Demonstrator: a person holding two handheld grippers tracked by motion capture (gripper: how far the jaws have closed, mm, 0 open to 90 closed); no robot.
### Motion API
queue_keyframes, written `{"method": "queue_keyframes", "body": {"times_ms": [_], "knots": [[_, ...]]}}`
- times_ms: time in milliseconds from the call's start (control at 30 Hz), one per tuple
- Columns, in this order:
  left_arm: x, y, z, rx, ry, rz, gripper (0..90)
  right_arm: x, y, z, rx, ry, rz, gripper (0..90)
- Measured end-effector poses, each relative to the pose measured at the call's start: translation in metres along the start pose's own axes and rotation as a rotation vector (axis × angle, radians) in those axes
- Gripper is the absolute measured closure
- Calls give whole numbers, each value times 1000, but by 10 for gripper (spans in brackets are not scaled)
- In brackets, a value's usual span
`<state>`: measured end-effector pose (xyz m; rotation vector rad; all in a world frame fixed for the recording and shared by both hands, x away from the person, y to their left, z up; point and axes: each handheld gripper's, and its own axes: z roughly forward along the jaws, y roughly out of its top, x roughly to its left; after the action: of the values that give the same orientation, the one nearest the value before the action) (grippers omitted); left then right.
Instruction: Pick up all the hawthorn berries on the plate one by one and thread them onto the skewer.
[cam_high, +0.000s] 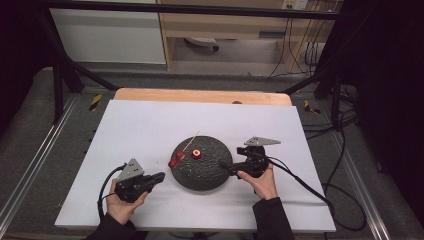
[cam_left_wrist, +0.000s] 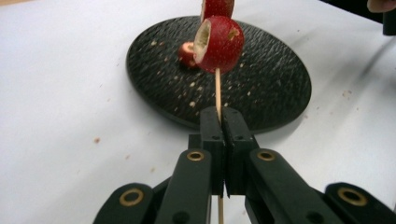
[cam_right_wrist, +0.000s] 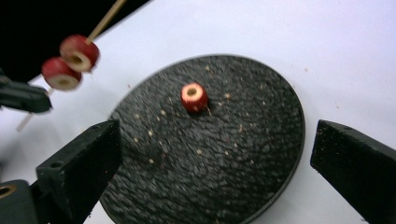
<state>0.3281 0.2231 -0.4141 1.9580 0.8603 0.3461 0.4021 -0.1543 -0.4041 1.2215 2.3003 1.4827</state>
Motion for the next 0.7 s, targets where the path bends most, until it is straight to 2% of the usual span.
{"method": "queue_keyframes", "body": {"times_ms": [233, 433, 600, 700], "knots": [[9, -17, -9, 14, 3, -5, 888, 6, 7, 7, 123, -15, -69, 17], [20, -26, -14, 8, -2, -36, 887, 14, 18, 18, 222, -22, -114, 20], [24, -31, -17, 17, 0, -42, 888, 20, 28, 30, 279, -32, -135, 26], [26, -33, -18, 18, -1, -50, 888, 23, 35, 37, 293, -39, -157, 31]]}}
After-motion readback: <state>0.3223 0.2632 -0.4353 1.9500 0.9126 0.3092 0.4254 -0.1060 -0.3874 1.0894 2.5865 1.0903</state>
